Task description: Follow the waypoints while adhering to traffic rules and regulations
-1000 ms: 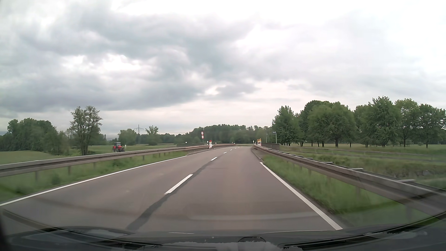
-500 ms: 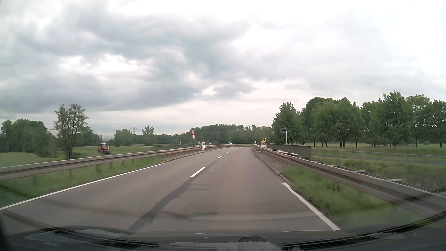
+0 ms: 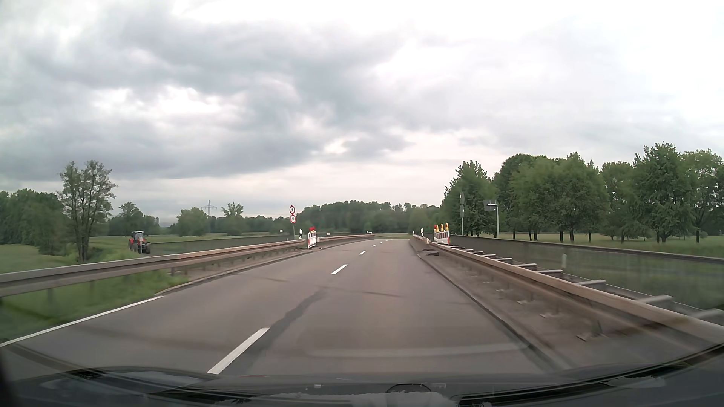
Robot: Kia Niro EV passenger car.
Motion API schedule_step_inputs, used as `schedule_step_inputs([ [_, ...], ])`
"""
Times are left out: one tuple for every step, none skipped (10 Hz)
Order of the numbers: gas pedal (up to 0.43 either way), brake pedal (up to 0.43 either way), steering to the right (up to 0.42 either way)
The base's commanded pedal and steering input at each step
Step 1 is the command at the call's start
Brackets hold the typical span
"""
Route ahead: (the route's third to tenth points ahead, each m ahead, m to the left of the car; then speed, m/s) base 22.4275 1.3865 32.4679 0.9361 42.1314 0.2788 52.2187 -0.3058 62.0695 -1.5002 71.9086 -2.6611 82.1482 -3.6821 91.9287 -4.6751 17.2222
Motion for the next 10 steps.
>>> schedule_step_inputs([
  [0.118, 0.000, 0.010],
  [0.118, 0.000, 0.010],
  [0.118, 0.000, 0.011],
  [0.118, 0.000, 0.011],
  [0.118, 0.000, 0.011],
  [0.118, 0.000, 0.009],
  [0.118, 0.000, 0.007],
  [0.118, 0.000, 0.005],
  [0.118, 0.000, 0.005],
  [0.118, 0.000, 0.006],
])
